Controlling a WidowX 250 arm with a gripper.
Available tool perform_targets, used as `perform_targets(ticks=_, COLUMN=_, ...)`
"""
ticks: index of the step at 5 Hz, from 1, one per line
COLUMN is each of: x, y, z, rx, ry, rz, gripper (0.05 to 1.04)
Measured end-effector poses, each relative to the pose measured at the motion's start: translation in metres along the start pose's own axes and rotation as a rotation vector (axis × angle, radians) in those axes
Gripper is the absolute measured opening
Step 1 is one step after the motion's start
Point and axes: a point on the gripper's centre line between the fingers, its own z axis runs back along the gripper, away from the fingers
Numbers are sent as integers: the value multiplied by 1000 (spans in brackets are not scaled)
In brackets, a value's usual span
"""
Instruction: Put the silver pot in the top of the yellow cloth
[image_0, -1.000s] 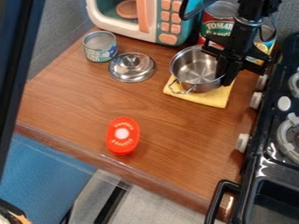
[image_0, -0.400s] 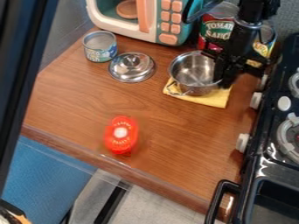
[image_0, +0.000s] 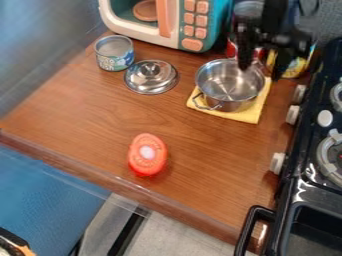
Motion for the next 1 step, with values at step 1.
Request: perform_targets(ticks=1, x=-10, y=7, z=23, rx=-18, ry=-42, rz=10, gripper=1012)
